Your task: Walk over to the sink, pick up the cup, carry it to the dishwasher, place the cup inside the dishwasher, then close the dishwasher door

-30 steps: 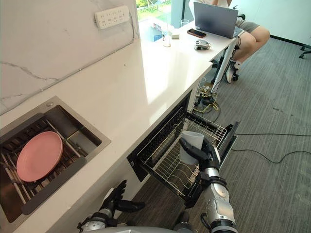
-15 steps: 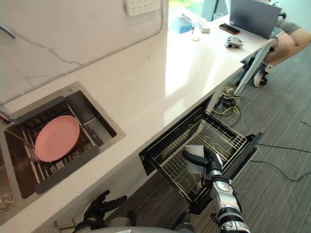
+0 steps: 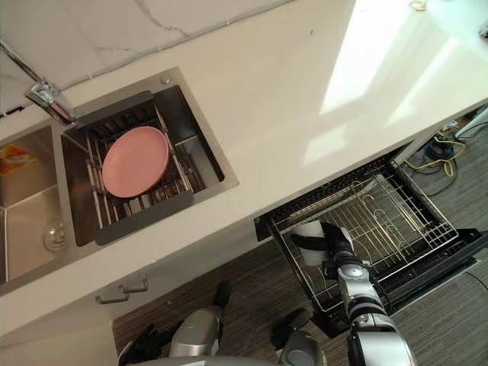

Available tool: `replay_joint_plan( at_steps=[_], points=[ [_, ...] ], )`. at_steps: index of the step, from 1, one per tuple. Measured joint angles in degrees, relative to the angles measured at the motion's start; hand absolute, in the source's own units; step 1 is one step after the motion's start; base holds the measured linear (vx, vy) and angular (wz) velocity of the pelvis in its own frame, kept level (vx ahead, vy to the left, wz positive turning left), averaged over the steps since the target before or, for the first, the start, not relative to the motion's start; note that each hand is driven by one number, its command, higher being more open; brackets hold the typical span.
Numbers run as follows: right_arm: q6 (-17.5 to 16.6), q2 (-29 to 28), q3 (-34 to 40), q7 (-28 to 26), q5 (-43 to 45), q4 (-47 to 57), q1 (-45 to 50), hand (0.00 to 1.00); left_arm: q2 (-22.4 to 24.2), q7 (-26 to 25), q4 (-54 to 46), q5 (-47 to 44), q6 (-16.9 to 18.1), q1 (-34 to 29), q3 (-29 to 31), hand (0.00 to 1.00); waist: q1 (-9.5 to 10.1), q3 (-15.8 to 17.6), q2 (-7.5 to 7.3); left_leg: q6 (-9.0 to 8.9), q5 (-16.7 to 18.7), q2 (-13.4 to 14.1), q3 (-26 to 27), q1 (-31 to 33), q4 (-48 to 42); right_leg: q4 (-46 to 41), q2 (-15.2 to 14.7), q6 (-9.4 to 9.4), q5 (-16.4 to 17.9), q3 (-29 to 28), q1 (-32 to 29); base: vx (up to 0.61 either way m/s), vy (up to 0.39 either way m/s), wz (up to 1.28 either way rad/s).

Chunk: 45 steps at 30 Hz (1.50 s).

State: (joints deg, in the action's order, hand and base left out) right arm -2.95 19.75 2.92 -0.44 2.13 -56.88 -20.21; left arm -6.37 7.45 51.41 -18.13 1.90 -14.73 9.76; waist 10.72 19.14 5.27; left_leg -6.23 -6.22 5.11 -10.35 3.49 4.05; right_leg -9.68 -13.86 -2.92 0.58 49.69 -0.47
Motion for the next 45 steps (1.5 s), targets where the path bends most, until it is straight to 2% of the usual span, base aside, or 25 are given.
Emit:
replay_joint_plan(
  at_steps=[5, 8, 10, 12, 16, 18, 22, 25, 29, 33, 35, 36, 38, 40, 43, 45],
  points=[
    [0.18, -0.01, -0.02, 3.35, 0.29, -0.87, -2.81, 1.0, 0.08, 1.63, 0.37, -0.4, -0.2, -0.02, -0.06, 1.0, 2.12, 0.51, 0.07, 0.01, -1.08, -0.7, -0.52, 0.28, 1.13, -6.68, -3.44, -0.21, 3.26, 0.68, -1.65, -0.01, -0.024, 0.21],
    [0.24, -0.15, 0.0, 4.63, 0.61, -0.59, -4.52, 1.0, 0.1, 1.78, 0.58, -0.2, -0.18, -0.02, 0.06, 1.0, 2.31, 0.52, 0.09, 0.38, -0.58, -0.85, 0.42, 0.64, 1.15, -9.35, -4.96, -0.22, 4.72, 0.71, -2.42, -0.05, -0.023, 0.07],
    [0.25, -0.29, 0.01, 5.79, 2.22, 0.26, -4.53, 1.0, 0.1, 1.79, 0.97, -0.08, -0.14, -0.01, 0.24, 1.0, 2.12, 0.51, 0.11, 0.42, -0.66, -0.21, 4.06, 0.63, 1.13, -10.59, -5.61, -0.21, 5.69, 0.67, -2.56, -0.02, -0.004, 0.03],
    [0.31, -0.59, 0.06, 7.18, 4.82, 1.5, -4.47, 1.0, 0.05, 1.76, 2.07, 0.15, -0.2, -0.02, 0.65, 1.0, 2.04, 0.51, 0.11, 0.55, -0.94, -0.01, 5.28, 0.14, 1.08, -10.93, -5.7, -0.1, 6.05, -0.07, -2.65, 0.0, -0.033, -0.1],
    [0.05, -0.84, 2.0, 11.82, 11.92, 7.22, -3.56, 1.0, 0.02, 1.38, 2.7, 0.01, -0.56, -0.02, 1.25, 1.0, 0.59, 0.48, 0.06, 0.07, -1.19, 0.08, 6.4, -1.07, 0.8, -9.79, -4.37, -0.95, 5.54, -7.25, -3.47, 0.02, -0.041, -0.14],
    [-1.44, -1.29, 4.99, 13.57, 13.87, 12.39, -1.53, 1.0, -0.01, 1.13, 2.82, -1.08, -1.42, -0.04, 1.67, 1.0, -0.18, 0.41, 0.01, -0.12, -0.73, 0.66, 8.2, -1.97, 0.78, -8.01, -3.07, -1.23, 4.69, -9.35, -3.46, 0.0, -0.051, -0.39],
    [-4.1, -2.96, 9.73, 14.81, 16.9, 20.23, 4.39, 1.0, 0.22, -0.14, 3.32, -2.99, -2.17, -0.19, 2.81, 1.0, -1.86, -0.37, -0.38, -0.26, 0.61, 1.57, 11.01, -2.72, -0.34, -4.69, -0.98, -1.11, 2.88, -11.88, -3.12, -0.01, -0.04, -0.43],
    [-5.03, -5.3, 11.41, 14.14, 19.75, 25.69, 10.09, 1.0, 0.73, -1.47, 4.25, -4.03, -2.36, -0.43, 4.52, 1.0, -3.3, -1.67, -1.26, -0.46, 2.65, 2.62, 13.72, -3.54, -2.66, -0.62, 1.42, -0.87, 0.81, -14.38, -1.83, 0.0, -0.039, -0.53],
    [-6.88, -10.02, 12.32, 8.97, 22.59, 37.07, 18.22, 1.0, 2.56, -4.23, 5.03, -4.36, -2.7, -1.3, 7.87, 1.0, -5.24, -4.86, -1.45, -0.8, 5.61, 4.2, 18.27, -4.39, -6.14, 7.29, 5.11, -0.68, -3.21, -18.56, 0.5, -0.03, -0.044, -0.62],
    [-9.15, -12.86, 12.36, 2.42, 28.82, 47.96, 21.54, 1.0, 3.2, -6.8, 4.66, -1.14, -1.97, -1.29, 7.99, 1.0, -6.74, -5.6, -1.31, -0.55, 6.0, 4.38, 18.9, -3.95, -6.89, 10.96, 5.81, -0.47, -4.98, -18.52, 1.82, -0.06, 0.002, -0.06],
    [-11.2, -15.2, 12.36, -1.89, 33.52, 56.49, 23.13, 1.0, 3.57, -8.13, 4.0, 3.68, -1.54, -1.19, 9.11, 1.0, -7.36, -5.72, -1.13, 0.69, 6.73, 4.48, 19.51, -2.37, -8.48, 11.66, 5.69, -0.22, -5.37, -17.26, 2.29, -0.05, 0.039, 0.28],
    [-12.62, -15.92, 12.27, -4.39, 34.26, 60.09, 23.3, 1.0, 3.56, -8.47, 3.94, 4.91, -1.72, -1.15, 9.58, 1.0, -7.71, -5.88, -1.01, 2.18, 7.42, 5.23, 22.48, -2.06, -9.83, 11.74, 5.38, -0.27, -5.43, -16.33, 2.9, -0.02, 0.035, 0.36],
    [-14.68, -15.33, 12.28, -7.27, 34.33, 64.72, 22.85, 1.0, 3.6, -8.6, 4.47, 4.87, -2.46, -1.1, 10.14, 1.0, -7.83, -6.69, -0.48, 2.66, 7.66, 6.25, 25.84, -1.92, -11.53, 11.66, 5.12, -0.6, -5.64, -15.52, 3.51, 0.03, 0.047, 0.27],
    [-15.9, -14.19, 12.27, -10.7, 35.96, 67.98, 20.97, 1.0, 3.6, -8.63, 5.17, 4.78, -2.97, -1.16, 10.21, 1.0, -7.79, -7.29, -0.17, 2.94, 7.91, 6.08, 26.76, -1.48, -12.94, 11.53, 4.75, -0.85, -5.78, -15.53, 3.52, 0.04, 0.067, 0.08],
    [-15.85, -11.39, 12.23, -16.71, 42.37, 70.77, 17.67, 1.0, 3.62, -8.64, 5.22, 4.91, -3.31, -1.19, 10.21, 1.0, -7.88, -7.89, -0.01, 3.4, 8.81, 5.93, 27.01, -0.76, -14.26, 11.55, 4.42, -1.05, -5.85, -15.75, 3.36, 0.02, 0.074, -0.02],
    [-14.12, -10.38, 11.61, -19.64, 45.64, 71.73, 16.43, 1.0, 3.56, -8.68, 5.21, 7.1, -3.57, -1.2, 10.19, 1.0, -8.65, -8.66, 0.16, 3.69, 9.09, 5.82, 27.09, -0.3, -14.12, 11.59, 4.18, -1.19, -5.96, -14.86, 3.48, 0.01, 0.06, 0.11]
  ],
)
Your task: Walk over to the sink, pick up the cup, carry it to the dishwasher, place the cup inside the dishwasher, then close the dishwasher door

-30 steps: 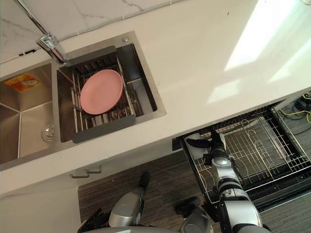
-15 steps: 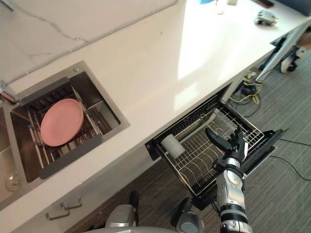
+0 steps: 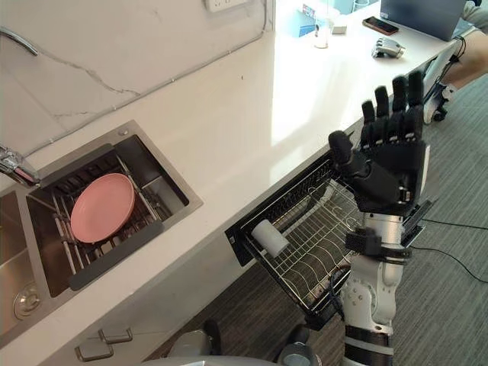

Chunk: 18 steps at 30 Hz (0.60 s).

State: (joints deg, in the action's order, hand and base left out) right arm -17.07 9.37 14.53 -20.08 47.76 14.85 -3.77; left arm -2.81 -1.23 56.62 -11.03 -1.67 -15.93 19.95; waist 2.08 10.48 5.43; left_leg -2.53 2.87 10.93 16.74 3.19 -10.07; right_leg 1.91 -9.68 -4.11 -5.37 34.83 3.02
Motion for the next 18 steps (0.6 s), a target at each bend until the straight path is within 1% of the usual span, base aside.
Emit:
replay_joint_plan(
  at_steps=[1, 2, 3, 4, 5, 6, 7, 8, 9, 10, 11, 12, 13, 14, 15, 16, 17, 18],
  points=[
    [0.57, 0.03, -0.29, -0.09, 0.09, 0.03, -0.14, 1.0, -0.09, -0.01, 0.01, -0.06, -0.28, 0.02, -0.01, 1.0, -0.21, -0.33, 0.0, 0.75, 0.36, 0.08, 0.76, 0.02, 0.09, 0.02, -0.2, -0.18, -0.42, 0.41, 0.04, 0.05, 0.046, 0.35],
    [1.73, 0.04, -0.66, 0.02, 0.11, 0.03, -0.11, 1.0, -0.45, -0.14, 0.05, -0.24, -0.67, 0.04, -0.03, 1.0, -1.22, -1.17, -0.1, 2.17, 0.56, 1.15, 5.64, -0.34, 0.46, 0.16, -0.86, -0.34, -0.64, 2.07, 0.44, 0.06, 0.044, 0.51],
    [2.14, 0.19, -0.75, 0.14, 0.15, 0.03, -0.11, 1.0, -0.71, -0.2, 0.12, -0.23, -0.89, 0.04, -0.15, 1.0, -1.98, -1.54, 0.03, 2.34, 0.44, 1.91, 8.41, -0.62, 0.77, 0.17, -1.46, -0.42, -0.68, 3.4, 0.86, 0.09, 0.105, 0.95],
    [2.89, 0.86, -0.75, 0.72, 0.49, 0.01, -0.11, 1.0, -1.0, -0.23, 0.63, -0.55, -1.45, 0.14, -0.2, 1.0, -2.94, -1.79, 0.11, 2.36, -0.48, 2.93, 12.97, -0.85, 1.01, 0.14, -2.47, -0.61, -0.75, 6.24, 1.62, 0.08, 0.151, 1.19],
    [3.78, 1.73, -0.53, 1.7, 0.62, -0.14, -0.11, 1.0, -0.68, -0.11, 1.19, -3.16, -1.83, 0.28, -0.27, 1.0, -3.24, -2.48, 1.18, 1.11, -3.6, 3.25, 14.84, -0.74, 1.94, 0.12, -3.04, -0.82, -0.86, 8.71, 2.4, 0.07, 0.181, 1.14],
    [4.34, 1.92, -0.44, 2.29, 0.63, -0.28, -0.12, 1.0, -0.46, 0.08, 1.66, -5.12, -2.09, 0.53, -0.3, 1.0, -3.08, -2.65, 1.42, -0.37, -4.48, 2.72, 14.51, -0.99, 3.04, 0.1, -3.51, -1.12, -1.04, 9.75, 2.93, 0.05, 0.204, 0.97],
    [5.54, 1.41, -0.67, 3.47, 0.63, -0.58, -0.12, 1.0, -0.17, 0.74, 2.16, -8.96, -2.85, 0.81, -0.39, 1.0, -2.48, -2.58, 1.32, -1.3, -5.65, 0.67, 13.55, -2.33, 5.99, 0.09, -4.66, -1.8, -1.48, 11.2, 4.14, 0.04, 0.229, 0.68],
    [6.38, 0.43, -1.6, 4.73, 0.66, -0.9, -0.12, 1.0, 0.04, 1.79, 2.72, -12.05, -3.27, 0.76, -1.08, 1.0, -1.6, -2.46, 0.82, -0.54, -6.76, -1.63, 13.01, -4.18, 9.3, -0.05, -5.86, -2.48, -1.91, 12.07, 5.27, 0.02, 0.223, 0.58],
    [6.8, -0.2, -2.09, 5.28, 0.66, -0.96, -0.12, 1.0, 0.12, 2.62, 2.89, -12.97, -3.32, 0.56, -1.69, 1.0, -1.24, -2.49, 0.55, -0.36, -7.07, -2.79, 12.7, -4.96, 11.11, -0.08, -6.53, -2.79, -2.1, 12.45, 5.68, 0.01, 0.227, 0.46],
    [7.0, -1.28, -3.62, 6.02, 0.68, -1.04, -0.12, 1.0, 0.58, 4.42, 2.82, -13.97, -3.24, 0.09, -2.12, 1.0, -0.86, -2.59, 0.0, 0.4, -8.28, -4.9, 11.98, -6.13, 14.36, -0.44, -7.84, -3.2, -2.35, 13.08, 6.09, 0.02, 0.236, 0.43],
    [7.03, -2.25, -4.69, 6.41, 0.64, -1.08, -0.11, 1.0, 1.03, 5.56, 2.67, -15.01, -3.02, 0.08, -2.45, 1.0, -0.41, -2.55, -0.2, 1.09, -8.71, -6.32, 11.02, -6.47, 15.47, -1.71, -9.38, -3.29, -2.31, 13.71, 6.02, 0.03, 0.243, 0.44],
    [7.03, -2.71, -5.05, 6.74, 0.5, -1.25, -0.12, 1.0, 1.15, 5.83, 2.51, -15.48, -2.78, 0.08, -2.46, 1.0, -0.21, -2.42, -0.53, 1.44, -8.67, -6.93, 10.45, -6.32, 15.48, -2.7, -10.27, -3.35, -2.26, 14.07, 5.94, 0.04, 0.224, 0.48],
    [7.03, -3.22, -5.5, 7.59, 0.33, -1.89, -0.12, 1.0, 1.12, 6.56, 2.31, -16.73, -2.48, 0.07, -2.62, 1.0, 0.08, -2.46, -0.94, 2.15, -8.48, -7.98, 9.19, -6.09, 15.48, -5.3, -12.19, -3.37, -2.22, 14.61, 5.75, 0.06, 0.241, 0.6],
    [7.02, -3.38, -5.79, 8.52, 0.2, -2.66, -0.12, 1.0, 0.95, 7.07, 2.24, -17.43, -2.21, 0.07, -3.11, 1.0, 0.26, -2.46, -1.49, 2.7, -8.23, -9.07, 7.58, -5.87, 15.48, -9.08, -14.41, -3.12, -2.07, 14.99, 5.59, 0.06, 0.235, 0.7],
    [7.01, -3.45, -5.82, 9.24, 0.0, -2.9, -0.12, 1.0, 0.72, 7.3, 2.2, -17.91, -2.0, 0.07, -3.77, 1.0, 0.23, -2.58, -1.69, 3.17, -7.99, -9.59, 6.72, -5.72, 15.48, -11.52, -15.76, -2.7, -1.83, 15.15, 5.28, 0.08, 0.222, 0.79],
    [6.96, -3.58, -5.88, 10.43, -0.16, -3.13, -0.12, 1.0, 0.25, 7.51, 1.72, -18.63, -1.86, 0.1, -4.94, 1.0, 0.27, -2.75, -1.98, 4.07, -7.82, -10.56, 4.97, -5.44, 15.48, -16.12, -18.14, -1.19, -1.79, 14.13, 4.43, 0.08, 0.135, 0.68],
    [6.87, -3.67, -5.97, 10.93, -0.17, -3.29, -0.12, 1.0, 0.02, 7.51, 1.31, -18.71, -1.79, 0.1, -5.42, 1.0, 0.21, -2.89, -2.23, 4.45, -7.77, -10.92, 3.94, -5.13, 15.47, -18.11, -18.97, 0.47, -1.96, 12.54, 3.73, 0.14, 0.156, 1.0],
    [6.61, -3.81, -5.88, 12.48, -0.17, -3.56, -0.09, 1.0, -0.81, 7.5, -0.04, -18.35, -1.79, 0.24, -6.79, 1.0, 0.07, -3.35, -3.09, 5.2, -7.93, -11.42, 0.86, -4.24, 15.42, -21.89, -19.44, 3.06, -3.32, 6.03, 1.8, 0.13, 0.098, 1.04]
  ],
)
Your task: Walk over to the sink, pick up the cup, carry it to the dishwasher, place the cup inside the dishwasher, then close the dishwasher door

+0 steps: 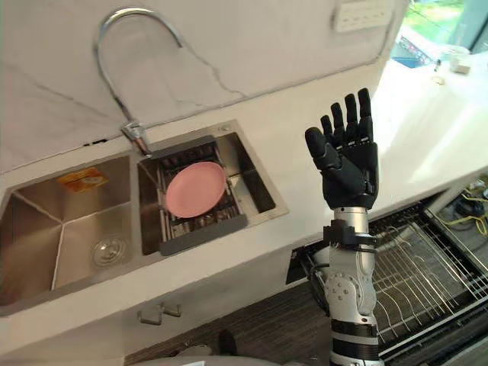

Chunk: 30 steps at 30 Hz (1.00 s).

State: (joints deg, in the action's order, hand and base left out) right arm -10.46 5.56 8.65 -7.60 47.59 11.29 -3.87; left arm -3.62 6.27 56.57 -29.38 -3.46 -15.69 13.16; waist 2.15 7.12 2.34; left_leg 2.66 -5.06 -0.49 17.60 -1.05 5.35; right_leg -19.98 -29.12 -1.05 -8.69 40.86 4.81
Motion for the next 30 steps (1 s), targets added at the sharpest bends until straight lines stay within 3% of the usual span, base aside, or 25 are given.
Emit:
replay_joint_plan(
  at_steps=[1, 2, 3, 4, 5, 6, 7, 9, 10, 11, 14, 17, 19, 20, 30],
  points=[
    [-0.27, -0.05, 0.04, 0.71, -0.02, -0.1, 0.04, 1.0, -0.45, 0.01, -0.79, 0.17, 0.06, 0.23, -0.63, 1.0, -0.19, -0.22, -0.6, 0.57, -0.36, -0.14, -2.18, 0.53, -0.03, -2.19, 0.71, 0.72, 0.19, -5.04, -1.09, 0.13, 0.065, 1.13],
    [-0.47, -0.08, 0.08, 1.1, -0.09, -0.25, 0.24, 1.0, -1.1, 0.01, -0.98, 0.44, 0.12, 0.5, -1.34, 1.0, -0.47, -0.23, -1.26, 0.78, -0.54, -0.05, -3.88, 0.89, -0.06, -3.31, 2.17, 0.08, 3.15, -8.85, -1.66, 0.1, -0.053, 1.37],
    [-0.65, -0.09, 0.13, 1.77, -0.59, -0.29, 1.32, 1.0, -2.66, 0.06, -1.11, 2.18, 0.09, 1.33, -2.35, 1.0, -0.94, -0.45, -2.84, 0.98, -1.06, 0.35, -8.44, 1.45, -0.3, -4.47, 8.1, -1.02, 11.68, -16.11, -2.09, 0.09, -0.083, 1.31],
    [-0.65, -0.09, 0.12, 1.92, -0.63, -0.29, 1.8, 1.0, -3.07, 0.05, -0.8, 2.58, -0.09, 1.65, -2.51, 1.0, -1.11, -0.63, -3.31, 0.97, -1.15, 0.43, -10.02, 1.43, -0.31, -4.56, 10.38, -1.41, 14.23, -18.05, -2.17, 0.11, -0.122, 1.53],
    [-0.65, -0.07, 0.17, 2.11, -0.63, -0.27, 2.51, 1.0, -3.48, 0.04, -0.06, 2.56, -0.24, 2.05, -2.56, 1.0, -1.35, -0.93, -3.79, 0.92, -1.18, 0.43, -12.79, 1.0, -0.31, -4.56, 14.53, -1.89, 17.99, -21.01, -2.81, 0.11, -0.107, 1.2],
    [-0.65, 0.05, 0.58, 2.2, -0.57, 0.04, 2.91, 1.0, -3.78, 0.02, 0.25, 2.55, -0.64, 2.33, -3.2, 1.0, -1.52, -1.14, -4.12, 0.88, -1.16, 0.4, -15.18, 0.35, -0.31, -4.56, 17.54, -2.17, 20.24, -23.59, -4.19, 0.11, -0.106, 1.12],
    [-0.65, 0.17, 1.02, 2.3, -0.53, 0.47, 3.22, 1.0, -4.09, 0.09, 0.33, 2.57, -0.78, 2.45, -3.93, 1.0, -1.57, -1.14, -4.12, 0.86, -1.17, 0.37, -16.18, 0.04, -0.32, -4.55, 18.66, -2.24, 20.7, -24.99, -5.1, 0.1, -0.103, 0.99],
    [-0.89, 0.4, 2.72, 2.28, -0.45, 1.81, 4.29, 1.0, -4.59, 0.21, 1.31, 2.57, -0.83, 2.8, -4.58, 1.0, -1.65, -1.36, -4.54, 0.05, -1.42, -0.18, -18.29, -0.52, -0.42, -1.91, 20.22, -2.1, 19.82, -28.62, -7.65, 0.08, -0.101, 0.74],
    [-1.13, 0.42, 3.85, 2.2, -0.31, 2.45, 4.41, 1.0, -5.46, 0.3, 2.04, 2.61, -0.78, 3.12, -4.46, 1.0, -1.66, -1.44, -6.15, -0.8, -1.52, -1.61, -19.04, -0.9, -0.33, 1.83, 19.53, -2.27, 14.45, -29.83, -8.65, 0.09, -0.148, 0.41],
    [-1.15, 0.79, 4.81, 1.96, -0.2, 2.4, 4.32, 1.0, -5.6, 0.2, 2.9, 3.96, -0.6, 3.25, -4.45, 1.0, -1.41, -1.54, -6.2, -1.46, -0.56, -1.3, -19.04, -1.41, -0.12, 3.5, 19.63, -3.25, 15.1, -30.19, -7.19, 0.1, -0.154, 0.16],
    [-1.15, 0.99, 7.28, 1.17, 0.22, 2.5, 4.42, 1.0, -5.58, 0.38, 3.26, 4.82, 0.16, 3.2, -3.4, 1.0, -1.91, -1.58, -6.01, -2.45, -0.07, 0.95, -16.27, -1.35, -0.04, 9.27, 21.95, -2.84, 14.05, -29.94, -5.2, 0.06, -0.148, -0.22],
    [-1.51, 1.14, 9.56, 0.77, 0.67, 2.47, 4.74, 1.0, -5.75, 0.54, 4.12, 4.94, 0.13, 3.37, -3.49, 1.0, -3.04, -1.62, -5.94, -3.16, 0.28, 1.55, -15.18, -2.91, -0.04, 11.64, 22.56, -2.95, 13.55, -29.7, -2.31, 0.05, -0.074, -0.06],
    [-1.89, 1.2, 9.45, -0.18, 0.43, 2.47, 5.27, 1.0, -5.86, 0.79, 4.09, 5.99, -0.01, 3.51, -3.55, 1.0, -3.27, -1.63, -5.94, -3.23, 0.61, 1.5, -14.79, -3.3, -0.03, 12.73, 22.56, -3.3, 13.14, -29.82, -1.43, 0.05, -0.004, -0.02],
    [2.43, 1.22, 3.09, -5.45, 0.08, -3.53, 6.62, 1.0, -6.0, 1.18, 3.86, 9.91, -0.77, 4.11, -3.57, 1.0, -3.46, -1.74, -5.59, -1.44, 2.52, -1.52, -10.76, -4.99, 0.05, 18.08, 19.89, -5.78, 10.92, -29.33, 2.18, 0.02, 0.002, -0.04],
    [2.39, 1.67, 0.09, -5.31, 0.03, -4.41, 6.48, 1.0, -4.64, 0.82, 2.9, 10.06, -1.03, 4.15, -3.41, 1.0, -2.83, -0.44, -4.1, -2.35, 1.72, -1.0, -12.32, -5.09, -0.44, 18.13, 19.92, -5.77, 10.92, -27.25, 3.44, -0.02, -0.015, 0.1]
  ],
)
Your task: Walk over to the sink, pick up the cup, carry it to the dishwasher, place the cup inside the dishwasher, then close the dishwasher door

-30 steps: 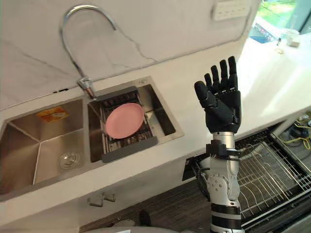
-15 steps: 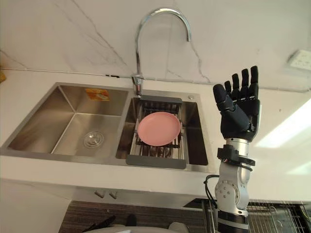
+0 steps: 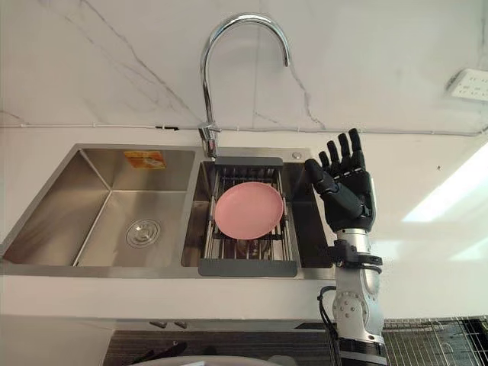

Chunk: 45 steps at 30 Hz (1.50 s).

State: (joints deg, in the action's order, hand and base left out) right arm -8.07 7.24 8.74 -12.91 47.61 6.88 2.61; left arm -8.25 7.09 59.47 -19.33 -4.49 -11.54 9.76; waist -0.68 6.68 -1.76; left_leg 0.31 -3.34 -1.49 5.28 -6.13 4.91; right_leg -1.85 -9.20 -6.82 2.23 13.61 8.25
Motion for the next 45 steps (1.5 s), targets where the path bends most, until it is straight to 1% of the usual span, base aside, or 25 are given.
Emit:
replay_joint_plan(
  at_steps=[3, 4, 5, 6, 8, 10, 11, 12, 14, 16, 17, 19, 20, 22, 27, 28, 31, 32, 34, 38, 42, 45],
  points=[
    [0.0, -0.01, -3.01, 0.89, -1.41, 0.04, -0.49, 1.0, 0.35, -1.13, -1.39, 1.63, -0.38, 0.28, 0.08, 1.0, 0.48, 0.88, 0.29, -1.22, 0.25, 1.03, 0.64, 0.1, 0.02, -0.3, 0.41, 0.04, 0.02, 1.11, 0.12, -0.09, -0.038, 0.12],
    [0.06, -0.01, -3.74, 2.41, -3.1, 0.0, -0.41, 1.0, 0.33, -1.53, -1.39, 2.55, -1.09, 0.47, 0.1, 1.0, 0.36, 1.16, 0.39, -1.34, 0.66, 2.3, 5.01, 0.16, -0.31, -0.37, 0.34, 0.21, 0.13, 2.09, 0.56, -0.09, -0.034, 0.29],
    [0.16, 0.01, -3.92, 3.24, -3.5, -0.07, -0.38, 1.0, 0.35, -1.97, -1.53, 2.56, -1.47, 0.47, 0.1, 1.0, 0.04, 1.29, 0.43, -1.6, 0.49, 2.78, 6.69, 0.12, -0.54, -0.37, 0.29, 0.32, 0.22, 2.54, 0.6, -0.07, -0.018, 0.3],
    [0.58, 0.04, -3.99, 4.47, -4.3, -0.44, -0.4, 1.0, 0.53, -2.77, -1.81, 2.55, -2.32, 0.53, 0.17, 1.0, -0.11, 1.41, 0.6, -2.04, 0.17, 3.08, 8.07, 0.01, -0.73, -0.38, 0.24, 0.34, 0.29, 2.81, 0.67, -0.03, 0.0, 0.15],
    [1.7, 0.01, -4.18, 5.46, -7.02, -1.34, -0.4, 1.0, 0.59, -3.83, -2.75, 3.9, -3.1, 0.63, 0.22, 1.0, -0.07, 1.56, 0.75, -2.09, 0.09, 3.27, 8.76, -0.01, -0.74, -0.3, 0.28, 0.34, 0.3, 2.62, 0.54, 0.0, 0.011, -0.04],
    [2.91, 0.52, -4.32, 6.09, -12.63, -1.91, -0.41, 1.0, 0.65, -5.78, -3.64, 13.68, -1.36, 1.3, -0.03, 1.0, -0.09, 1.62, 0.84, -2.05, 0.06, 3.41, 9.63, -0.5, -0.47, -0.16, 0.46, 0.34, 0.29, 1.77, 0.4, 0.02, 0.011, -0.21],
    [3.38, 1.72, -4.63, 6.29, -14.37, -1.93, -0.46, 1.0, 0.49, -6.67, -3.86, 18.3, -1.02, 2.09, -1.13, 1.0, -0.25, 1.64, 0.9, -2.03, 0.05, 3.51, 10.21, -0.76, -0.31, -0.07, 0.59, 0.33, 0.27, 1.25, 0.32, 0.04, 0.009, -0.23],
    [3.56, 2.38, -4.69, 6.41, -15.34, -1.93, -0.55, 1.0, 0.36, -7.0, -3.88, 19.36, -1.05, 2.43, -1.68, 1.0, -0.27, 1.64, 0.91, -2.03, 0.04, 3.6, 10.68, -0.94, -0.16, -0.04, 0.69, 0.33, 0.26, 0.86, 0.21, 0.05, 0.007, -0.29],
    [3.89, 5.15, -4.47, 6.73, -18.01, -1.93, -1.28, 1.0, 0.0, -7.08, -3.82, 19.68, -1.64, 2.88, -2.94, 1.0, -0.51, 1.62, 0.93, -1.79, -0.11, 4.0, 12.1, -1.2, -0.04, 0.08, 1.05, 0.23, 0.12, -0.36, -0.33, 0.06, -0.003, -0.35],
    [4.09, 8.08, -3.69, 6.45, -21.84, -1.93, -2.2, 1.0, -0.12, -6.99, -3.74, 19.29, -2.66, 2.89, -2.95, 1.0, -1.37, 1.62, 0.93, -1.78, -0.09, 4.27, 12.65, -1.22, -0.03, 0.32, 1.32, 0.18, -0.03, -0.51, -0.47, 0.06, -0.019, -0.19],
    [4.1, 9.69, -3.33, 6.09, -23.87, -1.94, -2.76, 1.0, -0.17, -6.96, -3.59, 19.3, -2.78, 2.9, -2.97, 1.0, -1.79, 1.6, 0.97, -1.79, -0.07, 4.41, 12.78, -1.22, -0.03, 0.35, 1.46, 0.16, -0.06, -0.42, -0.47, 0.07, -0.03, -0.12],
    [4.1, 13.89, -2.53, 3.8, -29.12, -1.95, -4.51, 1.0, -0.3, -6.72, -3.54, 19.18, -2.85, 2.9, -3.53, 1.0, -1.93, 1.53, 1.11, -2.07, 0.11, 4.86, 13.57, -1.47, -0.03, 0.42, 1.89, 0.14, -0.11, -0.48, -0.59, 0.06, -0.034, -0.16],
    [4.11, 14.87, -2.52, 3.02, -30.18, -1.95, -4.99, 1.0, -0.3, -6.6, -3.54, 19.05, -2.92, 2.91, -3.59, 1.0, -1.92, 1.51, 1.14, -2.17, 0.18, 4.98, 13.8, -1.6, -0.03, 0.47, 2.0, 0.15, -0.14, -0.51, -0.59, 0.03, -0.032, -0.17],
    [4.12, 17.6, -2.57, -0.53, -33.92, -1.91, -6.58, 1.0, -0.38, -5.96, -3.45, 17.77, -3.61, 2.9, -3.62, 1.0, -1.92, 1.44, 1.26, -2.41, 0.33, 5.35, 14.47, -2.01, -0.03, 0.88, 2.37, 0.34, -0.41, -0.69, -0.48, 0.0, -0.028, -0.15],
    [4.76, 21.26, -2.73, -6.64, -39.06, -1.91, -7.18, 1.0, -0.33, -5.23, -3.54, 18.25, -3.99, 2.89, -3.71, 1.0, -2.01, 1.32, 1.45, -2.42, 0.34, 5.35, 14.66, -2.0, -0.03, 1.34, 2.41, 0.67, -1.04, -0.79, -0.49, -0.02, -0.002, -0.04],
    [4.8, 22.07, -3.19, -8.37, -40.61, -1.9, -7.21, 1.0, -0.35, -5.22, -3.54, 18.47, -3.99, 2.89, -3.92, 1.0, -2.04, 1.29, 1.48, -2.41, 0.33, 5.32, 14.83, -2.0, -0.04, 1.67, 2.39, 0.7, -1.37, -0.86, -0.48, -0.06, 0.008, -0.09],
    [4.82, 23.65, -5.02, -11.33, -42.98, -1.9, -7.47, 1.0, -0.58, -5.21, -3.55, 18.5, -4.01, 2.89, -5.23, 1.0, -2.17, 1.27, 1.5, -2.29, 0.25, 5.26, 15.23, -2.0, -0.04, 2.22, 2.38, 1.0, -1.96, -1.01, -0.49, -0.06, 0.009, -0.09],
    [4.82, 24.31, -6.41, -13.27, -44.29, -1.9, -7.64, 1.0, -0.79, -5.16, -3.56, 18.46, -4.04, 2.89, -6.01, 1.0, -2.44, 1.24, 1.52, -2.14, 0.1, 5.25, 15.32, -2.05, -0.04, 2.27, 2.38, 1.13, -2.12, -1.01, -0.5, -0.06, 0.005, -0.05],
    [4.82, 24.52, -7.3, -14.7, -45.97, -1.9, -7.77, 1.0, -0.83, -5.13, -3.6, 18.42, -4.2, 2.9, -6.34, 1.0, -2.5, 1.21, 1.53, -2.08, -0.05, 5.26, 15.35, -2.08, -0.02, 2.31, 2.41, 1.22, -2.2, -0.99, -0.51, -0.05, 0.001, -0.02],
    [4.8, 24.86, -9.69, -15.68, -49.89, -1.92, -8.33, 1.0, -0.97, -5.16, -3.62, 18.13, -4.32, 2.91, -7.16, 1.0, -2.45, 1.01, 1.69, -1.85, -0.35, 5.31, 15.32, -2.04, 0.03, 2.81, 2.52, 1.28, -2.53, -0.87, -0.49, -0.03, -0.002, 0.0],
    [4.73, 24.91, -12.01, -14.28, -52.98, -2.05, -9.01, 1.0, -1.12, -5.12, -3.5, 15.24, -6.17, 2.91, -7.89, 1.0, -2.28, 0.26, 2.04, -1.79, -0.48, 5.31, 15.0, -1.98, 0.06, 2.86, 2.58, 1.26, -2.62, -0.51, -0.32, 0.0, -0.002, 0.02],
    [4.65, 24.84, -13.22, -12.79, -56.79, -3.12, -9.69, 1.0, -1.23, -4.94, -3.49, 14.69, -6.38, 2.91, -7.86, 1.0, -1.94, 0.13, 1.98, -1.77, -0.65, 5.3, 14.63, -1.94, 0.08, 2.88, 2.61, 1.25, -2.72, -0.12, -0.11, 0.0, -0.004, 0.07]
  ],
)
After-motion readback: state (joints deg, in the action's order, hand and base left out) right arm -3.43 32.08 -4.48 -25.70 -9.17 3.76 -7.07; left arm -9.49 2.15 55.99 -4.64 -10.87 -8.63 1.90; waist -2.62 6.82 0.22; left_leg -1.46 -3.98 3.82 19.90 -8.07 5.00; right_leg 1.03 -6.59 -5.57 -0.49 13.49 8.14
